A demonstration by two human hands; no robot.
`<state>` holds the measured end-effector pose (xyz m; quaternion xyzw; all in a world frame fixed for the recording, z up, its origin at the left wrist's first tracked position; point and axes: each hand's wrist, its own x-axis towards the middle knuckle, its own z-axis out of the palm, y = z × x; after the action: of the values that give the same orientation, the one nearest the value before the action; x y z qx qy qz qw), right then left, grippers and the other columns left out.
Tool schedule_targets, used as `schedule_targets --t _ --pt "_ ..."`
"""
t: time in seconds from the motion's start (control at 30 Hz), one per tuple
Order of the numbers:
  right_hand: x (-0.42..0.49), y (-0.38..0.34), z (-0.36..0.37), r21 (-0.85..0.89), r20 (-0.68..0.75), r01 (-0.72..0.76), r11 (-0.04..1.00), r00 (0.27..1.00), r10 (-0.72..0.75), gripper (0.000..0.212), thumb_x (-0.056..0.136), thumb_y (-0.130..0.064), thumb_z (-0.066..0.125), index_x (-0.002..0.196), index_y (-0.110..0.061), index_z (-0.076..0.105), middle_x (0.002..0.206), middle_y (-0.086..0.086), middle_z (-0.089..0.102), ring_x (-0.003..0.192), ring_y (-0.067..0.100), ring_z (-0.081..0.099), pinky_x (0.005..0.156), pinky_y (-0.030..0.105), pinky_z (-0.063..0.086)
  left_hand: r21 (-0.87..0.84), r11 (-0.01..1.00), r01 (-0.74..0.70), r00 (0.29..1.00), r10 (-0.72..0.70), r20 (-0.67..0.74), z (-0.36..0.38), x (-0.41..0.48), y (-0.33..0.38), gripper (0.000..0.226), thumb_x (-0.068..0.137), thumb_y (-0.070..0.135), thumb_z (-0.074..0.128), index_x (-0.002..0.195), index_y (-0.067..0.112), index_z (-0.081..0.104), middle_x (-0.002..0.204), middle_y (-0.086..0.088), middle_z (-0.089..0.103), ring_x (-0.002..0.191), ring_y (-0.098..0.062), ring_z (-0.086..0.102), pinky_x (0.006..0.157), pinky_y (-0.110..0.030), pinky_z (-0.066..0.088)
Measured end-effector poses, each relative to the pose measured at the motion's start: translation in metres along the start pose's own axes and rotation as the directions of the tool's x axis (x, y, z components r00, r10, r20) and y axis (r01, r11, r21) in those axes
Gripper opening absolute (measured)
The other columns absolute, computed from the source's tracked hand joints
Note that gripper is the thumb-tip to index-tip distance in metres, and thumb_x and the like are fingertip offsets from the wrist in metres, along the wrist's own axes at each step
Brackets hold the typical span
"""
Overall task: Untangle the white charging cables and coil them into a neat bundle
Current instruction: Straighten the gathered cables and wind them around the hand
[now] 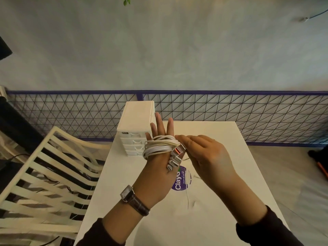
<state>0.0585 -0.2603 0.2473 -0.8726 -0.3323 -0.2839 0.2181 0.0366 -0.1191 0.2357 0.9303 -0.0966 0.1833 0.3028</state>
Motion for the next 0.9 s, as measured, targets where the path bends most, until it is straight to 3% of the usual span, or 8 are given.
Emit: schedule_targets --t 0.13,0.23,0.3,0.5,0.6,0.7,0.8,0.9 --pt "-0.007 0.003 0.016 0.099 -0.231 -0.063 0.993 0.969 0.085 0.026 0.088 -0.014 0.057 0.105 0.0 0.07 0.082 0.011 0.071 0.068 0.026 0.064 0.059 0.03 0.053 -0.187 0.981 -0.057 0.99 0.031 -0.137 0.013 0.008 0.013 0.064 0.093 0.051 0.029 0.146 0.015 0.018 0.156 0.001 0.014 0.14 -0.011 0.021 0.112 -0.034 0.027" --pt "-0.006 -0.005 0.02 0.236 -0.272 -0.153 0.96 0.938 0.216 0.025 0.089 -0.019 0.056 0.101 -0.005 0.073 0.081 0.006 0.072 0.069 0.021 0.061 0.063 0.031 0.051 -0.493 0.87 -0.015 0.986 -0.068 -0.151 0.016 0.008 0.018 0.073 0.09 0.05 0.031 0.146 0.009 0.007 0.143 0.036 0.012 0.129 0.025 0.013 0.102 0.0 0.018" --pt "-0.002 -0.01 0.017 0.343 -0.241 -0.26 0.903 0.904 0.352 0.025 0.084 -0.026 0.057 0.098 -0.014 0.075 0.082 -0.003 0.073 0.073 0.012 0.062 0.067 0.033 0.052 -0.624 0.782 -0.002 0.978 -0.128 -0.163 0.017 0.01 0.016 0.081 0.084 0.059 0.037 0.147 0.019 0.006 0.133 0.051 0.016 0.125 0.027 0.019 0.098 0.001 0.024" --pt "0.007 -0.021 0.004 0.737 0.032 -0.506 0.449 0.689 0.724 0.01 0.074 -0.012 0.076 0.08 -0.021 0.077 0.077 -0.006 0.074 0.078 0.011 0.068 0.071 0.026 0.055 -0.605 0.795 0.046 0.961 -0.201 -0.192 0.015 0.015 0.02 0.058 0.074 0.07 0.044 0.116 0.081 0.004 0.156 0.005 0.004 0.145 -0.025 0.008 0.109 -0.06 0.025" --pt "0.004 -0.029 0.006 0.776 -0.038 -0.456 0.436 0.657 0.753 0.014 0.072 -0.012 0.077 0.072 -0.026 0.075 0.072 -0.009 0.073 0.072 0.008 0.067 0.068 0.022 0.053 -0.655 0.755 0.033 0.963 -0.2 -0.182 0.015 0.019 0.02 0.061 0.086 0.057 0.045 0.131 0.066 0.005 0.148 0.026 0.001 0.143 -0.015 0.003 0.112 -0.057 0.02" --pt "-0.003 -0.038 0.02 0.686 -0.184 -0.45 0.571 0.653 0.735 0.002 0.072 -0.03 0.07 0.072 -0.03 0.072 0.073 -0.015 0.072 0.076 0.006 0.068 0.096 0.037 0.044 -0.591 0.806 -0.021 0.968 -0.131 -0.212 0.018 0.016 0.019 0.055 0.086 0.063 0.037 0.136 0.048 0.022 0.141 0.047 -0.008 0.141 0.001 -0.004 0.116 -0.05 0.013" --pt "-0.011 -0.038 0.029 0.592 -0.203 -0.46 0.662 0.71 0.675 0.009 0.078 -0.028 0.068 0.081 -0.022 0.075 0.08 -0.014 0.073 0.077 0.002 0.067 0.095 0.039 0.047 -0.648 0.761 0.026 0.975 -0.162 -0.151 0.01 0.011 0.017 0.048 0.08 0.069 0.04 0.121 0.076 0.016 0.155 0.005 0.021 0.145 -0.018 0.009 0.114 -0.055 0.02" --pt "-0.012 -0.037 0.024 0.607 -0.016 -0.469 0.642 0.8 0.6 0.019 0.08 -0.015 0.072 0.098 -0.02 0.074 0.087 -0.015 0.072 0.08 0.002 0.067 0.079 0.023 0.054 -0.71 0.702 0.062 0.971 -0.205 -0.118 0.0 0.017 0.001 0.066 0.086 0.044 0.047 0.137 0.057 0.009 0.131 0.006 0.056 0.135 -0.007 0.035 0.113 -0.031 0.028"
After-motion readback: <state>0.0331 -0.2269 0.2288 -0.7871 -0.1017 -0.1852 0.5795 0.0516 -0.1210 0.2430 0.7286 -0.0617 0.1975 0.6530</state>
